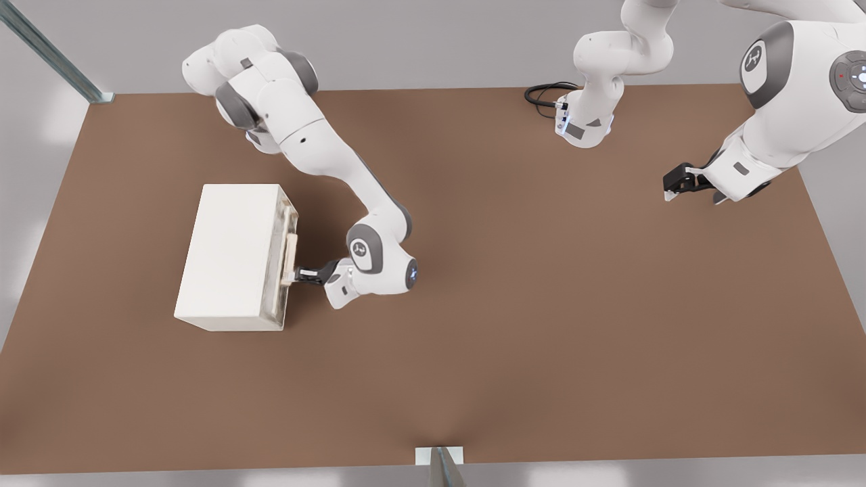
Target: Keep left arm still and open the oven door with right arm
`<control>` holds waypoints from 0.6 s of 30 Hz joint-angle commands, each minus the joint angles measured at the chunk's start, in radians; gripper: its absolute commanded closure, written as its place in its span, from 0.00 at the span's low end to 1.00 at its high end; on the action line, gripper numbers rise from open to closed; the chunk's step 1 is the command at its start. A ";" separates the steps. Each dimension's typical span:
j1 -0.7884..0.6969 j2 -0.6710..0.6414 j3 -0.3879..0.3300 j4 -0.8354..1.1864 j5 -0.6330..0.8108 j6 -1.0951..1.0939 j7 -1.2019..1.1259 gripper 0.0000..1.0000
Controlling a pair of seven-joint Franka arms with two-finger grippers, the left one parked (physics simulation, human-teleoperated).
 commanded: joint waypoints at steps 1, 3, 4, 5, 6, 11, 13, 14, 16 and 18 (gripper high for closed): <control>0.035 0.045 0.001 0.091 0.103 -0.008 0.141 0.79; 0.087 0.128 0.004 0.236 0.273 0.043 0.259 0.79; 0.087 0.110 0.001 0.238 0.398 0.107 0.293 0.35; 0.026 0.047 0.001 0.232 0.577 0.153 0.264 0.00; -0.063 -0.013 0.001 0.232 0.666 0.161 -0.009 0.00; -0.506 -0.514 0.033 -0.038 0.769 0.207 -0.572 0.00; -0.640 -0.658 0.096 -0.164 0.762 0.219 -0.616 0.00; -0.643 -0.691 0.096 -0.205 0.757 0.248 -0.624 0.00; -0.654 -0.740 0.096 -0.285 0.748 0.305 -0.626 0.00; -0.655 -0.744 0.096 -0.288 0.748 0.307 -0.626 0.00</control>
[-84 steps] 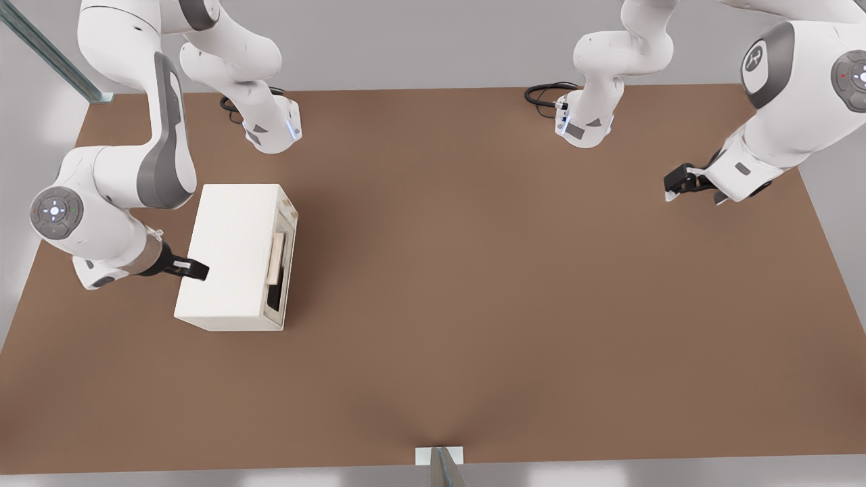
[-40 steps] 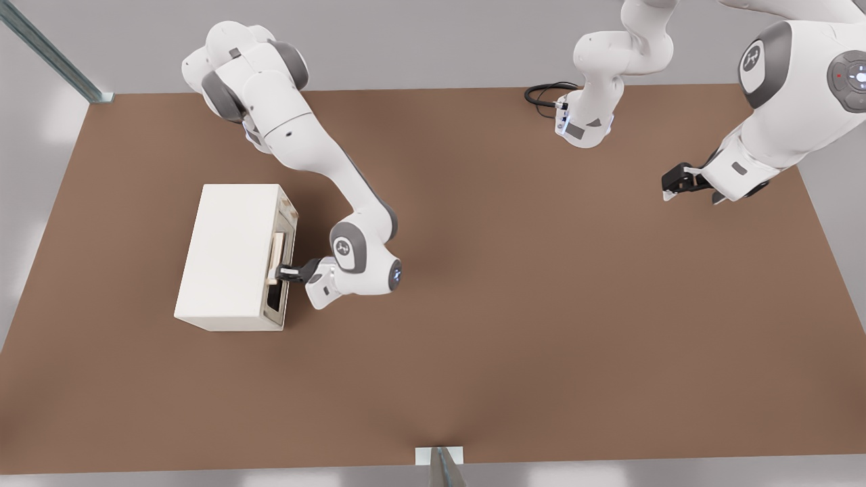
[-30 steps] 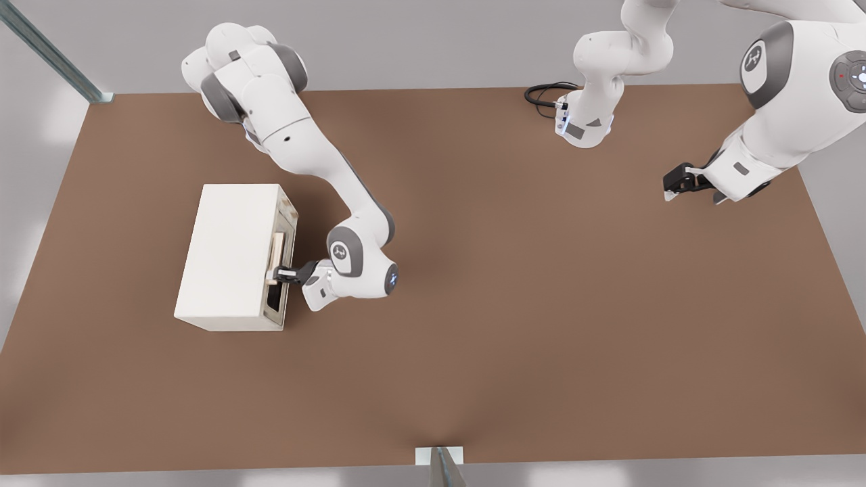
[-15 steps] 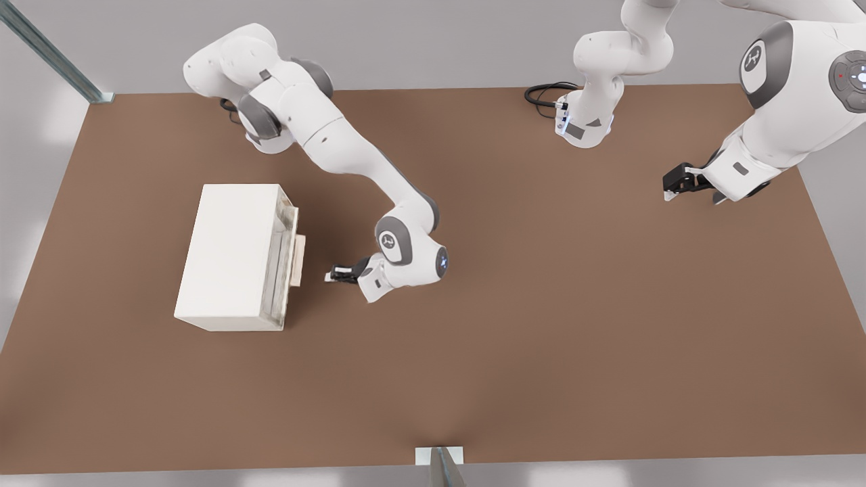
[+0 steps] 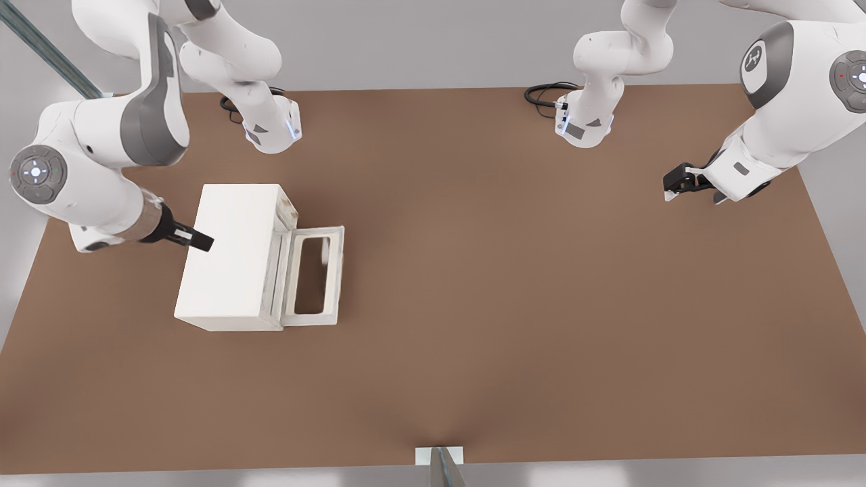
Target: Keep left arm still and open the oven door with right arm
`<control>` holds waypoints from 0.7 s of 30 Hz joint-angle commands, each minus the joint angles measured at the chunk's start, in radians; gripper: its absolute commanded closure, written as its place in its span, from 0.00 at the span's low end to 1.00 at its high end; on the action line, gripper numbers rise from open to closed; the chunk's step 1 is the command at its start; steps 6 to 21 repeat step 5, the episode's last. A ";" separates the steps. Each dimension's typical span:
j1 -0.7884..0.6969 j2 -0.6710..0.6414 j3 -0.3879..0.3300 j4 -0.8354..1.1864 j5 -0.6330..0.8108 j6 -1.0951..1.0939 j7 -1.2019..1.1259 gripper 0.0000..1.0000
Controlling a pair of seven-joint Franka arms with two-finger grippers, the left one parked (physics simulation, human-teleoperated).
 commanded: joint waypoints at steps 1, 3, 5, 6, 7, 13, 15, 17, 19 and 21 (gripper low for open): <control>-0.002 -0.009 0.001 -0.010 0.011 0.074 -0.366 0.00; -0.009 -0.008 0.001 -0.012 0.011 0.077 -0.366 0.00; -0.009 -0.008 0.001 -0.012 0.011 0.078 -0.366 0.00; -0.009 -0.008 0.001 -0.012 0.011 0.078 -0.366 0.00; -0.009 -0.008 0.001 -0.012 0.011 0.078 -0.366 0.00; -0.009 -0.008 0.001 -0.012 0.011 0.078 -0.366 0.00; -0.009 -0.008 0.001 -0.012 0.011 0.078 -0.366 0.00; -0.009 -0.008 0.001 -0.012 0.011 0.078 -0.366 0.00; -0.009 -0.008 0.001 -0.012 0.011 0.078 -0.366 0.00; -0.009 -0.008 0.001 -0.012 0.011 0.078 -0.366 0.00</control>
